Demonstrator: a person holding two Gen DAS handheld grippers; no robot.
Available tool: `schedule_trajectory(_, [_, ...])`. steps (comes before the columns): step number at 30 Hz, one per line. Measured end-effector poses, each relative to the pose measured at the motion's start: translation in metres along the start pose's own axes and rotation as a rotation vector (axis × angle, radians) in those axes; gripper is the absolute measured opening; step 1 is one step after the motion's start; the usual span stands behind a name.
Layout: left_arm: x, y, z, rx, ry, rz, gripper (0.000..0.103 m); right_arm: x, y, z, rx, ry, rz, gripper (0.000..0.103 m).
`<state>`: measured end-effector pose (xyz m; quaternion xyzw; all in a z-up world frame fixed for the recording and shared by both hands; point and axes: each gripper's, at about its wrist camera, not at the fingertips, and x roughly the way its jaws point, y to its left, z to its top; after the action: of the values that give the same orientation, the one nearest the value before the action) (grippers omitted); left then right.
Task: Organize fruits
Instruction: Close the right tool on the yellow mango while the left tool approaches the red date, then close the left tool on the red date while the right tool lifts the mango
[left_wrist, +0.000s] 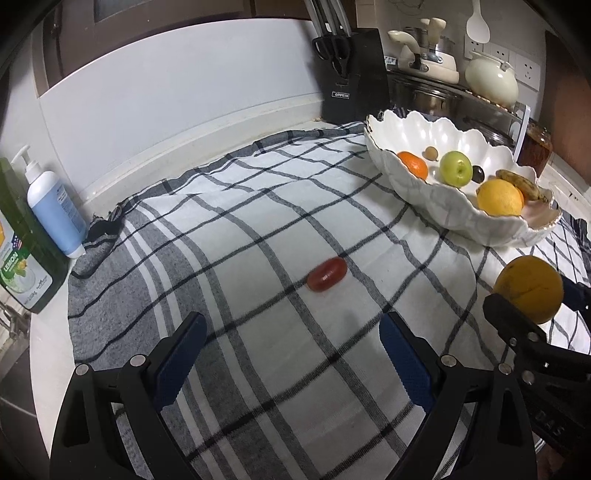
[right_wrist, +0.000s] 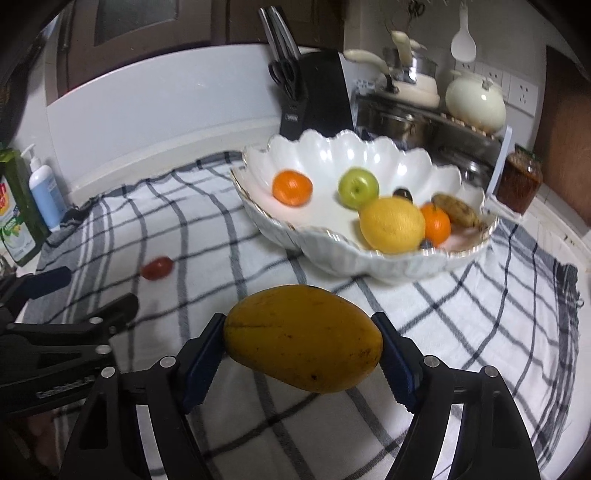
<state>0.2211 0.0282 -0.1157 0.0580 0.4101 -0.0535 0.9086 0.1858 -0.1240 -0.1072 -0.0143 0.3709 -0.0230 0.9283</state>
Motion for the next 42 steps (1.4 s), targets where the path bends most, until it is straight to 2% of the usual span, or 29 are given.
schedule_trajectory(4, [0.006, 0.002, 0.009, 0.007, -0.003, -0.022, 0.095, 0.000, 0.005, 0.009, -0.002, -0.013, 0.006, 0.078])
schedule_trajectory(12, [0.027, -0.007, 0.020, 0.097, 0.030, -0.097, 0.058, 0.008, 0.009, 0.012, 0.023, -0.003, 0.009, 0.078])
schedule_trajectory(16, [0.034, -0.011, 0.022, 0.131, 0.041, -0.118, 0.052, 0.012, 0.009, 0.011, 0.038, 0.006, 0.014, 0.078])
schedule_trajectory(23, [0.048, -0.014, 0.024, 0.153, 0.069, -0.138, 0.035, 0.016, 0.011, 0.010, 0.044, 0.015, 0.011, 0.078])
schedule_trajectory(28, [0.051, -0.016, 0.026, 0.153, 0.068, -0.152, 0.028, 0.018, 0.010, 0.009, 0.054, 0.025, 0.014, 0.078])
schedule_trajectory(42, [0.031, -0.013, 0.023, 0.132, 0.045, -0.130, 0.027, 0.012, 0.002, 0.009, 0.077, 0.018, 0.022, 0.078])
